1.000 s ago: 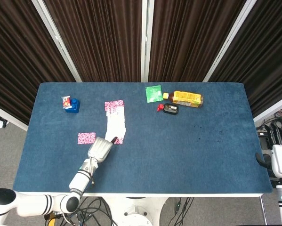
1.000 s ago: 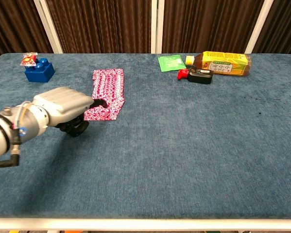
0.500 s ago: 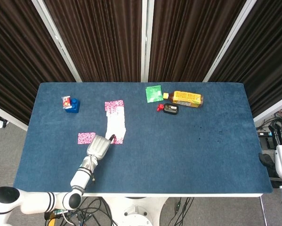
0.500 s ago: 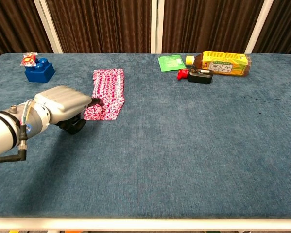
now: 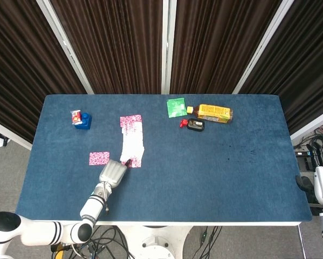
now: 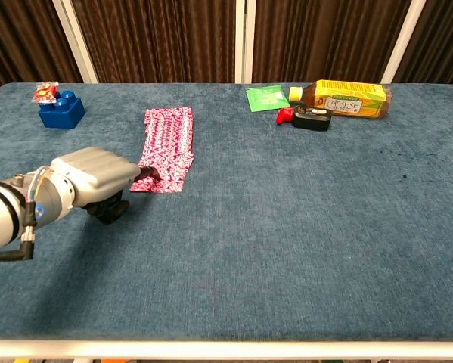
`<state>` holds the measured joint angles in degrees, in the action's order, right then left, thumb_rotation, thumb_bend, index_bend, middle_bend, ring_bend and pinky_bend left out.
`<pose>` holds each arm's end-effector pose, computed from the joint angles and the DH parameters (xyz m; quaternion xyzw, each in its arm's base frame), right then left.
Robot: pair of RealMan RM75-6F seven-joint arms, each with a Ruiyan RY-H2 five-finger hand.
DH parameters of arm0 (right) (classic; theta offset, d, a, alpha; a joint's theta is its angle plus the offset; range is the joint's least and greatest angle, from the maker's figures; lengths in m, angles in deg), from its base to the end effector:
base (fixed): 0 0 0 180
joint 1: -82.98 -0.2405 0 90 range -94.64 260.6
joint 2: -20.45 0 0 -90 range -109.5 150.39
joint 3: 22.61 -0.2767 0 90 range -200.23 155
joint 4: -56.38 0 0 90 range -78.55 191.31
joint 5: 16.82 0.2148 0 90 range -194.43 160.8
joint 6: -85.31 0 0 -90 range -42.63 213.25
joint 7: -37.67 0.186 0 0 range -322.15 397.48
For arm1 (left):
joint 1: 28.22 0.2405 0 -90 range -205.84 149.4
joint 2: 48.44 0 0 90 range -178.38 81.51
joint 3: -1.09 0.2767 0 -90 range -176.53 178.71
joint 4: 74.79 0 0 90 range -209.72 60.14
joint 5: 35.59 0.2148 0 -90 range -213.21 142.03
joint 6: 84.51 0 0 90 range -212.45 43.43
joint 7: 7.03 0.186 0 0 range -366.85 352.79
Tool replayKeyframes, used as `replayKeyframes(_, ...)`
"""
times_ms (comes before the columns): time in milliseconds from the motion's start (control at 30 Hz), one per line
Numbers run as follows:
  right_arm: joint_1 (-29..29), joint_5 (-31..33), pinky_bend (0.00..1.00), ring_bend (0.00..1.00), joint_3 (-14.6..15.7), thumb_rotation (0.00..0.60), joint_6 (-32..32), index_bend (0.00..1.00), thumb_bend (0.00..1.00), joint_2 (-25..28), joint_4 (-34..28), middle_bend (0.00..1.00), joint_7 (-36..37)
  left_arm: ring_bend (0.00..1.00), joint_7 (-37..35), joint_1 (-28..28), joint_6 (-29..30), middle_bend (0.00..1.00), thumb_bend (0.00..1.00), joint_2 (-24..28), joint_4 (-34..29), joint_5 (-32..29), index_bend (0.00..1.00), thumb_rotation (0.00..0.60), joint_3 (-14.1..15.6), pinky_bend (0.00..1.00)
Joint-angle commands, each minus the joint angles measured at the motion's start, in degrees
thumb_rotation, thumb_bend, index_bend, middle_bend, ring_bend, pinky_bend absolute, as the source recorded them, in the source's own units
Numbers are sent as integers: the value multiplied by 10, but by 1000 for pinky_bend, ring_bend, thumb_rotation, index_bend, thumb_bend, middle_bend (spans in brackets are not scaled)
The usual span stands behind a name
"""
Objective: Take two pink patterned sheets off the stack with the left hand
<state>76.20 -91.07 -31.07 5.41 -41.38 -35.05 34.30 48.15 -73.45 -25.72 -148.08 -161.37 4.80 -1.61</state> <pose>-0.3585 -0.2550 0.1978 0.5501 -0.3915 0.3422 0.6535 -0.1706 0.3384 -0.1232 -0.8219 -0.3228 -0.1659 0.4390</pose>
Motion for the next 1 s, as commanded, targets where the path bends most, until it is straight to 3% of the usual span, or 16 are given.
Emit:
replayKeyframes(33, 0, -1, 0, 0, 0, 600, -1, 0, 212, 1, -1, 0, 1, 886, -9, 4, 8, 897, 596, 8, -23, 18, 113, 600, 13, 880)
replayKeyframes(633, 0, -5, 0, 0, 1, 600, -2, 0, 212, 1, -5, 0, -3, 886, -14, 30, 28, 896, 596, 33, -130, 82, 113, 600, 92, 876)
replayKeyframes(800, 1, -5, 0, 0, 1, 600, -4, 0, 212, 1, -6, 0, -3, 886, -23, 33, 48, 896, 596, 54, -164, 108, 113, 600, 87, 876)
replayKeyframes(1000, 1, -8, 0, 0, 0, 600, -6, 0, 212, 2, -7, 0, -2, 879, -94, 66, 131, 888, 588, 89, -170, 179, 113, 600, 47, 861)
